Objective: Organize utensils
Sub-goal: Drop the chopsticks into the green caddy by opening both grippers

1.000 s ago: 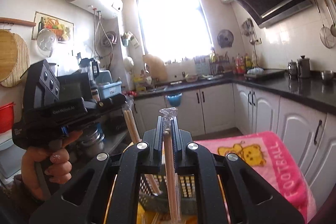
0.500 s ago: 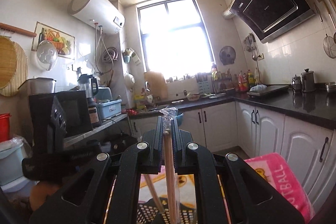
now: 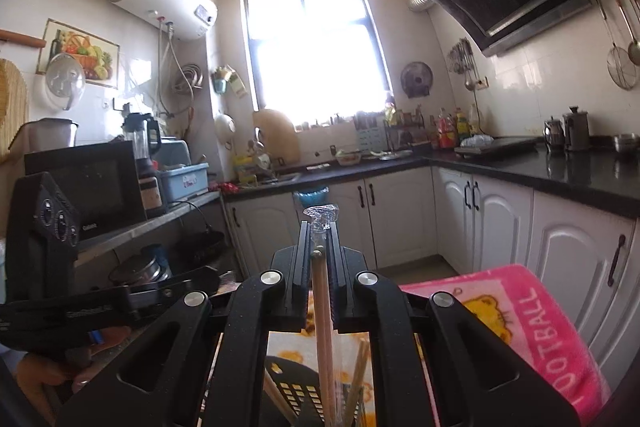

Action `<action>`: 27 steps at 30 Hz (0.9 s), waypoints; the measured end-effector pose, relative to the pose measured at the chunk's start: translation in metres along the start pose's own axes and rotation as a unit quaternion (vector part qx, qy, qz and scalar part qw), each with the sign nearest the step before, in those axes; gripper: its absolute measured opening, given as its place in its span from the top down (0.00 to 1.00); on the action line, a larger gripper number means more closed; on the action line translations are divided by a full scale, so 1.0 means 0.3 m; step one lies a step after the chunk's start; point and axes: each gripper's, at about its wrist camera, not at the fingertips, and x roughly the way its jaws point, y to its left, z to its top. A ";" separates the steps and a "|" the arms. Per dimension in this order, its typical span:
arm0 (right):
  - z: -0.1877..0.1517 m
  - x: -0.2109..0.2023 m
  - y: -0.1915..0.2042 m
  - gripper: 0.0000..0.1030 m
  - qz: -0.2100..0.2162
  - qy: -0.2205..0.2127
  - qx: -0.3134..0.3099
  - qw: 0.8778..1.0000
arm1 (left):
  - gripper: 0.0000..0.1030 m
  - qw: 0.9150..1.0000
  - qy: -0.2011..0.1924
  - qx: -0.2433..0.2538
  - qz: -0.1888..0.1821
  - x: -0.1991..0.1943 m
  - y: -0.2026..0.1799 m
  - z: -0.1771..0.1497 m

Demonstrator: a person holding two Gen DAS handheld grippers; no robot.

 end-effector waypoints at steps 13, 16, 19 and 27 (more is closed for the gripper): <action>-0.121 0.025 -0.023 0.92 -0.022 0.032 0.019 0.999 | 0.99 0.998 0.029 0.022 0.042 0.028 0.018 -0.095; -0.141 0.013 -0.028 0.90 -0.023 0.038 0.027 0.999 | 0.99 0.998 0.032 0.025 0.048 0.029 0.022 -0.105; -0.158 -0.003 -0.037 0.77 -0.026 0.046 0.034 0.998 | 0.99 0.998 0.036 0.024 0.050 0.030 0.033 -0.114; -0.187 -0.056 -0.049 0.65 -0.040 0.065 0.040 0.996 | 0.99 0.997 0.037 0.025 0.061 0.015 0.043 -0.131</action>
